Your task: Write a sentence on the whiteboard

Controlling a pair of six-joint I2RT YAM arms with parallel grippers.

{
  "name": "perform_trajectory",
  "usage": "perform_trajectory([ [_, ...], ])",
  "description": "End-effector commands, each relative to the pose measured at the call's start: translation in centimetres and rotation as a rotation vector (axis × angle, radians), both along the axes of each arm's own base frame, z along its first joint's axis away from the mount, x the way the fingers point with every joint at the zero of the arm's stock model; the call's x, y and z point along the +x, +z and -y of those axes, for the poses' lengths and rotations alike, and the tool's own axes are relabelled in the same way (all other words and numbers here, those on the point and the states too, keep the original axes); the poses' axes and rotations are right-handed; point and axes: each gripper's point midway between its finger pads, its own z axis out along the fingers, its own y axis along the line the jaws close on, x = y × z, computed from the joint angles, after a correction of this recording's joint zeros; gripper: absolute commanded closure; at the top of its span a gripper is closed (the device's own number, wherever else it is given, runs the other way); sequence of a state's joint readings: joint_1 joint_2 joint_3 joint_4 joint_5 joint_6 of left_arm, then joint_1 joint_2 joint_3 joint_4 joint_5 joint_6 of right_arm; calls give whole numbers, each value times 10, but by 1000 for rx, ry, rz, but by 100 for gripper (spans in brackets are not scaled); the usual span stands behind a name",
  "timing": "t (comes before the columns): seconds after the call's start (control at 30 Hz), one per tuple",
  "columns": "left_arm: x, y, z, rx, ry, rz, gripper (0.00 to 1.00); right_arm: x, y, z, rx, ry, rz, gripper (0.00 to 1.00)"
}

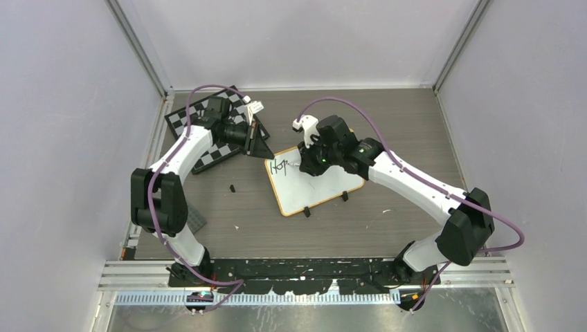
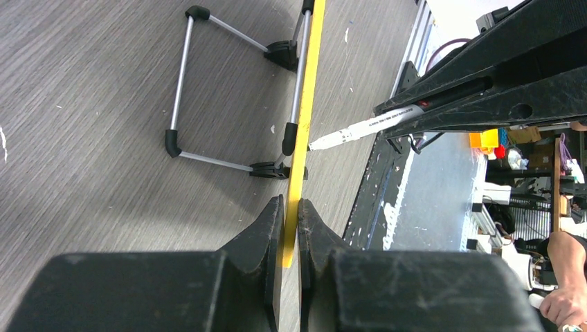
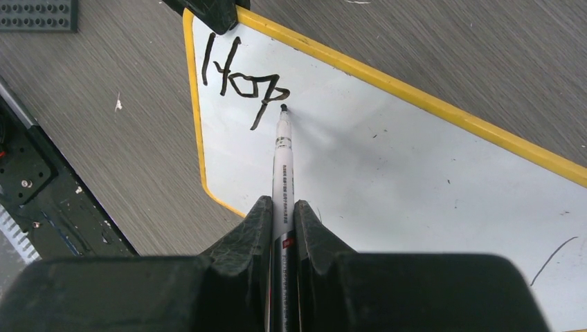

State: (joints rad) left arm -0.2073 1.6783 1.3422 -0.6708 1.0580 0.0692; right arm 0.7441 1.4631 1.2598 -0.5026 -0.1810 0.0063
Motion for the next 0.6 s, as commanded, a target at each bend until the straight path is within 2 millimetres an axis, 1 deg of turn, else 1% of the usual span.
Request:
perform_trajectory([
  [0.0,2,-6,3,27,-8,5,100,15,8,5,-1,-55,57,100],
  [0.13,2,-7,3,27,-8,1,100,23,14,15,3,-98,70,100],
  [0.27,1,-7,3,28,-10,3,100,27,20,22,12,-118,83,100],
  [0.37,3,-7,3,26,-9,5,100,28,23,23,14,-124,89,100],
  [0.57,3,-8,4,25,-11,0,100,29,28,19,29,-117,89,100],
])
